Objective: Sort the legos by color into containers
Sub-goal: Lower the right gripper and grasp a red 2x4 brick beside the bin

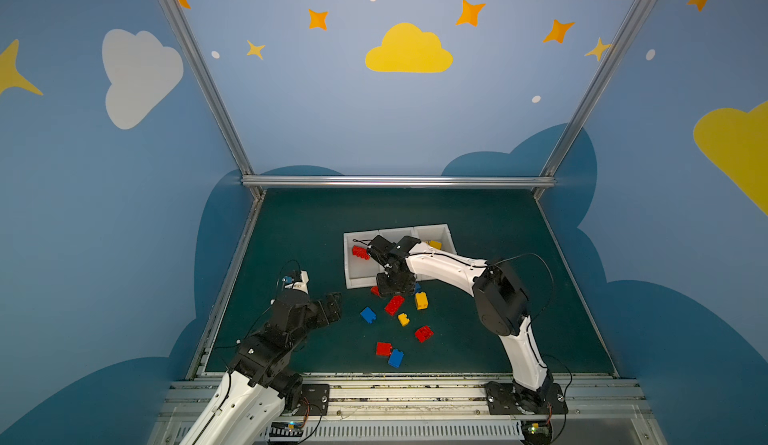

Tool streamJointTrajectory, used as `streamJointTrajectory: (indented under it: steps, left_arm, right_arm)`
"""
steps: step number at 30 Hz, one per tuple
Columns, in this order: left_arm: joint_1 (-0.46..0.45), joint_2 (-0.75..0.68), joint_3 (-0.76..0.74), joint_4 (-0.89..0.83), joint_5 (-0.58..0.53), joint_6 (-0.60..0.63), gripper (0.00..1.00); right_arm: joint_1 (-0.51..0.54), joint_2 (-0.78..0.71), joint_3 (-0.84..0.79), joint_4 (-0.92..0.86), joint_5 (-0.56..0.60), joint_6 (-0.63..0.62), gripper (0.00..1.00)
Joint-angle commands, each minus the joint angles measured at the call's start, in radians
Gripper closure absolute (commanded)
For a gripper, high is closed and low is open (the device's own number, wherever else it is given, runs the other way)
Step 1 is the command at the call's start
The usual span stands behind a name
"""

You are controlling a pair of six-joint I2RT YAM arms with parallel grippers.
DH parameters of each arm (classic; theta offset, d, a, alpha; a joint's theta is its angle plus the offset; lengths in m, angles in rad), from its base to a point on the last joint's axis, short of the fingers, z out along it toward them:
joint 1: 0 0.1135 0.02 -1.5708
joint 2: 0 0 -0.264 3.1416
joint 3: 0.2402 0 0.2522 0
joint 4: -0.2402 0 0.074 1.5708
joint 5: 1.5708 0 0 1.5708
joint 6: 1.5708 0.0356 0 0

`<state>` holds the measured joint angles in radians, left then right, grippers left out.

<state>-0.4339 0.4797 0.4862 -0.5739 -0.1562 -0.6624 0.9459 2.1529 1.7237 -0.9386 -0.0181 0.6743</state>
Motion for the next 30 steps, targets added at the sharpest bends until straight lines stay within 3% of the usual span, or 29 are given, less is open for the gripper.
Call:
streamJointTrajectory:
  steps: [1, 16, 30]
  left_arm:
    - [0.003, 0.002, -0.012, 0.026, 0.012, -0.006, 0.01]
    - [0.003, 0.005, -0.024, 0.039, 0.021, -0.004, 0.01]
    - [0.003, 0.004, -0.026, 0.039, 0.02, -0.002, 0.01]
  right_arm:
    - [0.006, -0.024, -0.035, -0.07, 0.003, 0.016, 0.39]
    - [0.043, -0.004, -0.062, -0.048, -0.016, 0.05, 0.42]
    - [0.059, 0.022, -0.029, -0.032, -0.011, 0.034, 0.62]
